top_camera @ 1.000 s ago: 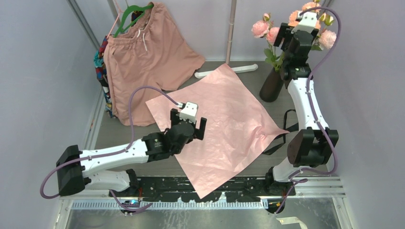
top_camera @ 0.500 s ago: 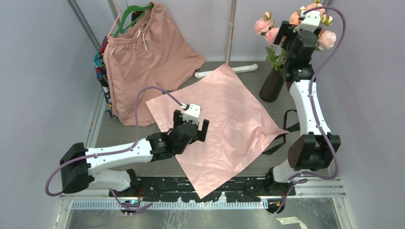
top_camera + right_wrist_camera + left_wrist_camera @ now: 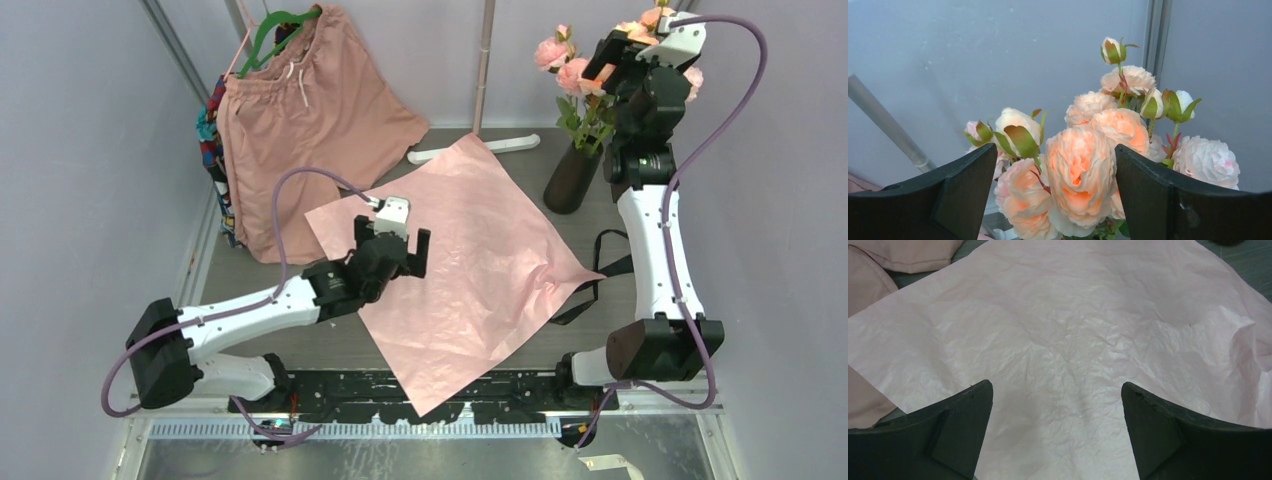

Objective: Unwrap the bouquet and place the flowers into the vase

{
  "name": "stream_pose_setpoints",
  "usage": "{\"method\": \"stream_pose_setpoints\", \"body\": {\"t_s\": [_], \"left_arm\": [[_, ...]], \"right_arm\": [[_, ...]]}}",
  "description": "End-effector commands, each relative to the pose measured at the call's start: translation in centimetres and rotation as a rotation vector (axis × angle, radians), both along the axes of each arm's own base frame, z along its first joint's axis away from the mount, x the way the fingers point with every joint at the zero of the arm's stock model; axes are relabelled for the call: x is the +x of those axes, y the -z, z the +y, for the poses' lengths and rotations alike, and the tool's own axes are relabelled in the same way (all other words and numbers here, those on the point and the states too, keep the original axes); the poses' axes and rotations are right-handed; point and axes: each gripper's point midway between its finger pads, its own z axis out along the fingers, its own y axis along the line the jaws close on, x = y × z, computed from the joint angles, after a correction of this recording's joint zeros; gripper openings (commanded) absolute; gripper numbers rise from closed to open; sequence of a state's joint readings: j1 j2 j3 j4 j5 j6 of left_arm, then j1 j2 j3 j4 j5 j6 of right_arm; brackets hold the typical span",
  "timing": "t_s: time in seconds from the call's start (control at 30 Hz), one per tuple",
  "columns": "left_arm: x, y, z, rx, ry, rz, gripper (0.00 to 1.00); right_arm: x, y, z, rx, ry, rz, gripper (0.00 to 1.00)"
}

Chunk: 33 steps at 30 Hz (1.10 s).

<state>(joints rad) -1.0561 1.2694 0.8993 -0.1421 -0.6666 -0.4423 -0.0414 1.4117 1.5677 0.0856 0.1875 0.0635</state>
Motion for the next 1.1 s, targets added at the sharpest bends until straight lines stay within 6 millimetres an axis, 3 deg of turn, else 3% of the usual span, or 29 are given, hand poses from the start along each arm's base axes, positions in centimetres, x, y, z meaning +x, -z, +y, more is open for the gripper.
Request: {"method": "stream_pose_setpoints", "body": {"t_s": [0.0,0.23,0.4,0.53,0.6,0.87,1.07], "left_arm": [[1.0,-2.8,0.0,-0.142,0.007,0.012,1.0],[2.8,-1.0,0.6,-0.168,-0.014,0.067,1.0],[3.6,0.7,0.4,-0.164,-0.018,0.101,1.0],[4.1,1.8,0.4,-0.166,-0.036,0.137,1.0],[4.1,1.9,0.2,-0.164,-0.037,0.149,1.0],[4.2,1.6,0.0,-0.165,-0.034,0.155,1.0],[4.3,1.3,0.3,-0.157,-0.048,0.151,1.0]], "right_arm": [[-3.3,-5.7,1.0,0.025,-0.052,-0.181,0.91],[-5.1,-7.6,3.4,0.061,-0.184,-0.242,0.91],[-6.4,-7.8,7.9,0.103,-0.429,-0.241,0.91],[-7.7,-7.1,10.0,0.106,-0.511,-0.231,0.91],[-8.4,-6.7,12.2,0.101,-0.583,-0.208,0.91],[-9.8,-3.8,16.2,0.057,-0.696,-0.084,0.91],[-7.9,1.5,17.9,0.103,-0.747,0.062,0.91]]}}
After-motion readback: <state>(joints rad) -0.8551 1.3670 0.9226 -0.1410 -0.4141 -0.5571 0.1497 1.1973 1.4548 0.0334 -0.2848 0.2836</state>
